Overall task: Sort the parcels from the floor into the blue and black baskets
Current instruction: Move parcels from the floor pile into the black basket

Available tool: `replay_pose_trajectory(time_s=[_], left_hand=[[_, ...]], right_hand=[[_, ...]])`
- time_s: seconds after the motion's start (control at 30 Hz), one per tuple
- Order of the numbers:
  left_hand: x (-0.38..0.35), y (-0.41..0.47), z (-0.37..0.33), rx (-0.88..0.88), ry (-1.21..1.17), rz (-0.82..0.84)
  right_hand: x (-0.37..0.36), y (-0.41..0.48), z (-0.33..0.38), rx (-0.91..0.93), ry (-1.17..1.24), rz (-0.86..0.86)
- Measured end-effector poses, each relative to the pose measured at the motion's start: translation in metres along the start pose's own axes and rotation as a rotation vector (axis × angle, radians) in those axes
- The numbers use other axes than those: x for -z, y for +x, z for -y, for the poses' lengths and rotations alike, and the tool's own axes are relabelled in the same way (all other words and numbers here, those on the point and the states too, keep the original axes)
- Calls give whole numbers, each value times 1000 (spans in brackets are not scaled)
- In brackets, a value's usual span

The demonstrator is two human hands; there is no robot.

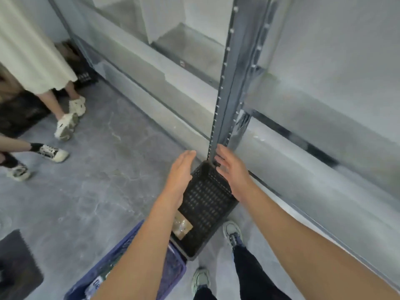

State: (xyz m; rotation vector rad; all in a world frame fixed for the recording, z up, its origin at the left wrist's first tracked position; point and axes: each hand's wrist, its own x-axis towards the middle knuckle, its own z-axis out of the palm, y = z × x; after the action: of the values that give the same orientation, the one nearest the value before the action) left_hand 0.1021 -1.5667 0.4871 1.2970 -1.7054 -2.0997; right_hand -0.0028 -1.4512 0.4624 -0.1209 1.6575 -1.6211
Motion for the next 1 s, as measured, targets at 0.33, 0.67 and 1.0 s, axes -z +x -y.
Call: replay_pose_trajectory(time_s=[0.33, 0.67, 1.0], left_hand=[[-109, -94, -51, -105, 148, 404], [-258, -214, -25, -153, 377, 753], [-370, -412, 82, -147, 581, 1114]], right_hand=[[100, -158, 65, 209, 176, -391], [221, -322, 34, 340, 351, -743], [314, -542, -77, 382, 466, -1084]])
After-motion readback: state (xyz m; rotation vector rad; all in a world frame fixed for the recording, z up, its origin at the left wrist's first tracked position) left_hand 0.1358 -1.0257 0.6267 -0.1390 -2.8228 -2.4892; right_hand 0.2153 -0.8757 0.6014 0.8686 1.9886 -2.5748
